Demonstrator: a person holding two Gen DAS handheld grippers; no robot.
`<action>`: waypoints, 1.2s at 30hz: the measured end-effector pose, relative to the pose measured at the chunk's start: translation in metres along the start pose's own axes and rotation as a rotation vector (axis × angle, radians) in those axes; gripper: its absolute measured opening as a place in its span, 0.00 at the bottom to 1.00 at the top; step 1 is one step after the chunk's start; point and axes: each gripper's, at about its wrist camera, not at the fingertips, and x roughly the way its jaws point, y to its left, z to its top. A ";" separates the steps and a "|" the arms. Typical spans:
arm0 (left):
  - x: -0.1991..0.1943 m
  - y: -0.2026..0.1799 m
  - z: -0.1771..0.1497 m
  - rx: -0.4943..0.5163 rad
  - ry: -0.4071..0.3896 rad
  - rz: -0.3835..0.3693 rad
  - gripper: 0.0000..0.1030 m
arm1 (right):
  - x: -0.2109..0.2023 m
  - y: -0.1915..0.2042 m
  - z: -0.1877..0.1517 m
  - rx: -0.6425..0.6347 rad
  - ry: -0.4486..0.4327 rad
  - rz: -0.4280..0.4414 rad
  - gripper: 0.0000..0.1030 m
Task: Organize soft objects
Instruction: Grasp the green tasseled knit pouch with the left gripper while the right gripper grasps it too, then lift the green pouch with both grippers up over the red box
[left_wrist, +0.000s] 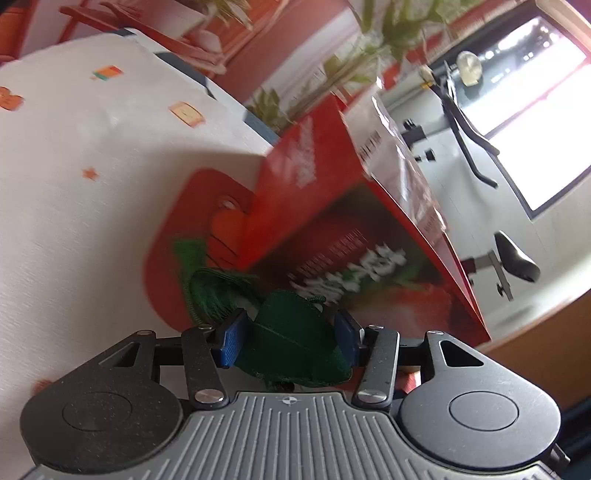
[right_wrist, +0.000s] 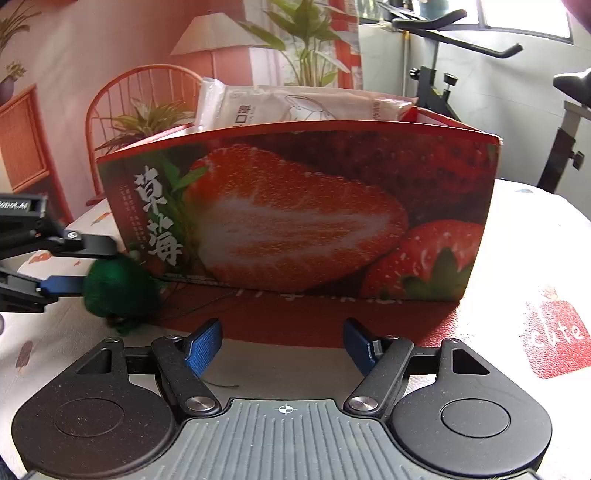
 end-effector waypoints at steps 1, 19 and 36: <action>0.005 -0.005 -0.003 0.013 0.013 -0.010 0.51 | 0.000 0.001 0.000 -0.005 -0.002 0.004 0.67; 0.065 -0.070 -0.031 0.200 0.126 -0.074 0.49 | -0.002 0.011 -0.003 -0.097 0.007 0.074 0.65; 0.027 -0.078 -0.037 0.227 0.070 -0.087 0.48 | -0.028 0.018 0.005 -0.124 -0.048 0.150 0.54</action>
